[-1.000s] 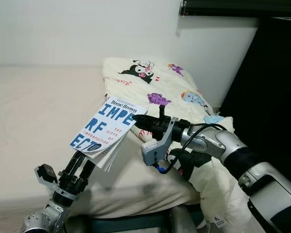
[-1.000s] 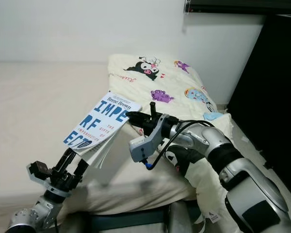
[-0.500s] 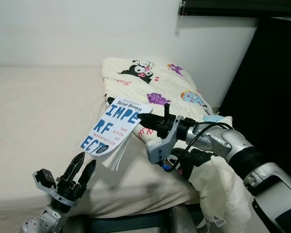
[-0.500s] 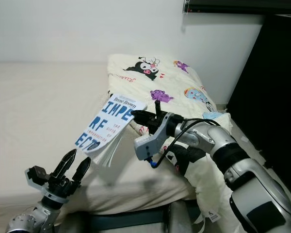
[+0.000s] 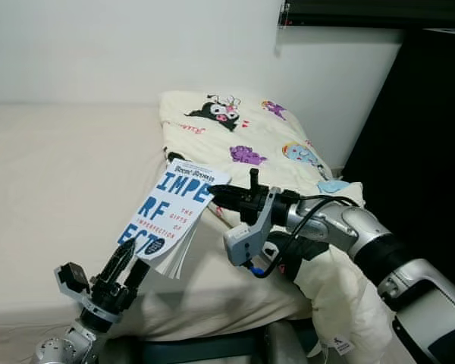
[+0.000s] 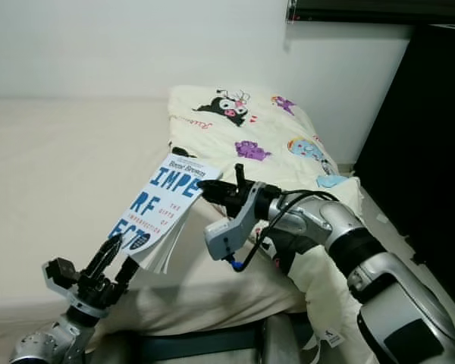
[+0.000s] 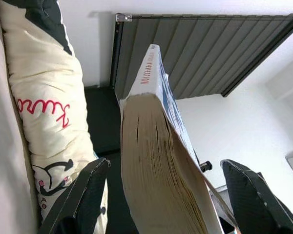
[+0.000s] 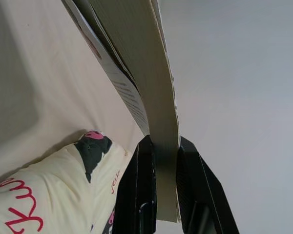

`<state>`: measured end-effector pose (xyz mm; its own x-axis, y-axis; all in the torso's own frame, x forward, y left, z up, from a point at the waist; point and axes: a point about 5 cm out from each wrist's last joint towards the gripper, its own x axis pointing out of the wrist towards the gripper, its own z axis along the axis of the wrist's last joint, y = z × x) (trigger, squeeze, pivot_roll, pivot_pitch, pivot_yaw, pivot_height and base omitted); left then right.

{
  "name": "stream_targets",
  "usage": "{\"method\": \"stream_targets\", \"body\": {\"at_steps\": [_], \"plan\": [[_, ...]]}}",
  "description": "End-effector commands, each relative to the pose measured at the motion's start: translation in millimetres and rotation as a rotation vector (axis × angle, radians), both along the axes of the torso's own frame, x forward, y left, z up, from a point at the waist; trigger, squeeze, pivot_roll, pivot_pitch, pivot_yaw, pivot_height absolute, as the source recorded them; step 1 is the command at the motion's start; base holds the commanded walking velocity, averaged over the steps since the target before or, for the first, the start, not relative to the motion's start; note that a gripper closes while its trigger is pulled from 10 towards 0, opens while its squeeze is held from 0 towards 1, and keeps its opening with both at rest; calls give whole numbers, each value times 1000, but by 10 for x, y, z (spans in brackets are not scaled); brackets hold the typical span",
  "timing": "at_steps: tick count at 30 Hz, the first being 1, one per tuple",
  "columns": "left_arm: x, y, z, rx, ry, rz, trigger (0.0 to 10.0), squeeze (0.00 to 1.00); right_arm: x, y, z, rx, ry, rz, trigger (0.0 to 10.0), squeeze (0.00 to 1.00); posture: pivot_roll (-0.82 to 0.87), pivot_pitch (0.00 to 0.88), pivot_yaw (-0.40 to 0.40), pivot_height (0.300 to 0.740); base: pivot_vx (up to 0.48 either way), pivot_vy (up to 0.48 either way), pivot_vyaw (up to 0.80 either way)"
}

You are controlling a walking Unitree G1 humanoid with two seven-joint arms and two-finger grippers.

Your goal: Clean up the room

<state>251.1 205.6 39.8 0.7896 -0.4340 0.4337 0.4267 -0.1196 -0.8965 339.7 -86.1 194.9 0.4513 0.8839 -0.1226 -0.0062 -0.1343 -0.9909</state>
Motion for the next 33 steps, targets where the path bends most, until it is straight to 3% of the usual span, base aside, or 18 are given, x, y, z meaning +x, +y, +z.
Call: {"method": "stream_targets", "body": {"at_steps": [1,9,20,21,22,23,24,28,31,33], "plan": [[-4,-79,-34,8,19,-43,0,0,-27,37,49,33,-6,21,0,0,7,0,-95,520,0,0,0],[-29,-153,-54,18,22,-97,0,0,-33,40,52,34,-6,17,0,0,6,0,-93,520,0,0,0],[-23,-174,-72,32,26,-91,0,0,-12,18,35,58,25,-20,0,0,3,0,-92,520,0,0,0],[-13,-170,-71,35,28,-82,0,0,5,1,23,87,58,-48,8000,0,4,0,-93,520,0,0,0],[-13,-170,-71,35,28,-82,0,0,5,1,23,87,58,-48,8000,0,4,0,-93,520,0,0,0],[1,-163,-68,36,29,-70,0,0,23,-23,-1,106,94,-77,10000,839,4,0,-93,520,0,0,0],[11,-157,-64,38,28,-62,0,0,38,-46,-19,131,129,-105,10000,1000,4,0,-93,520,0,0,0],[65,-119,-32,45,21,-19,0,0,125,-200,-37,225,190,-225,10000,1000,-1,0,-84,520,0,0,0],[79,-108,-24,47,20,-7,0,0,148,-247,-35,239,193,-256,10000,1000,-1,0,-84,520,0,0,0],[124,-52,-1,60,17,53,0,0,238,-457,-5,333,204,-379,10000,1000,-2,0,-86,520,0,0,0]]}}
